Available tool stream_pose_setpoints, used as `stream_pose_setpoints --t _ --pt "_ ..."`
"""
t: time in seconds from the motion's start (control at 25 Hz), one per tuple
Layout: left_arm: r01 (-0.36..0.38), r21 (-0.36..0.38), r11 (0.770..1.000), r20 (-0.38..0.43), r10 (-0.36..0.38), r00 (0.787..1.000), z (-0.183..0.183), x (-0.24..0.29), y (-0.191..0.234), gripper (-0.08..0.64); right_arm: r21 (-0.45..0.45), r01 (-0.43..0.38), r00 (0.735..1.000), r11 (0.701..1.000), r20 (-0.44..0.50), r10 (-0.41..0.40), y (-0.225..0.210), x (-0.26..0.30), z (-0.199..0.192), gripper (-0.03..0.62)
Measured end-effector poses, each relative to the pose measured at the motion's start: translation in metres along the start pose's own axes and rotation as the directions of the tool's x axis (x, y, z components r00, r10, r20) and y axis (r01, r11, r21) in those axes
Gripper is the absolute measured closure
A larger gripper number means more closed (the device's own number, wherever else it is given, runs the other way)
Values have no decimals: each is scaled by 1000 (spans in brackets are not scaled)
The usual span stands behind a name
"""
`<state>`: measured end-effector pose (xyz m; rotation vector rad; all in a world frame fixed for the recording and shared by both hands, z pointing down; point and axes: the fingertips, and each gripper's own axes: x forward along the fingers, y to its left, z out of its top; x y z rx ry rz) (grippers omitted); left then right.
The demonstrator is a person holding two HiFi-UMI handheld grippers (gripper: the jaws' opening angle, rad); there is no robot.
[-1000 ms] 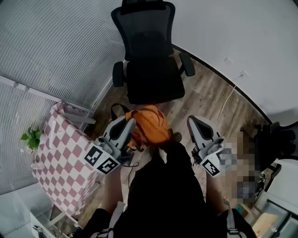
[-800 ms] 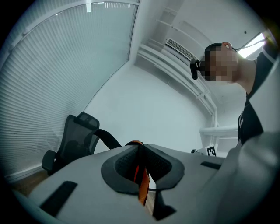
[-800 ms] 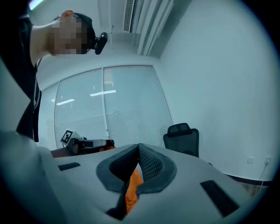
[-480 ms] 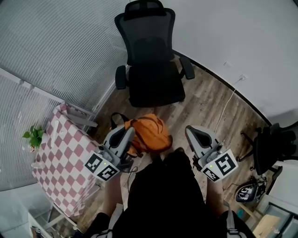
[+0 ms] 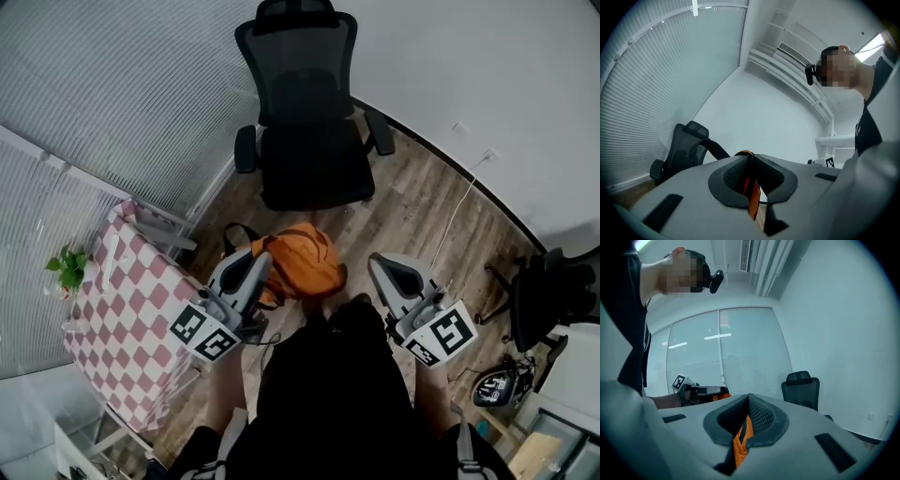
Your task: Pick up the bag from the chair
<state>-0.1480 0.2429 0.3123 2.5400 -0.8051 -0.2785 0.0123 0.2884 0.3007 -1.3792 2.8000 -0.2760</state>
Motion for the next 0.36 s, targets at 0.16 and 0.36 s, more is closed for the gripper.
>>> stream_pose_setpoints --t 0.16,0.36 --pt "2 -9 1000 4 -2 1000 1 -6 0 506 6 -10 1000 1000 3 10 6 -1 0 574" --pt "16 -7 1000 -9 -16 1000 -2 -8 -3 506 -2 -13 1000 1000 6 13 13 -1 1 574"
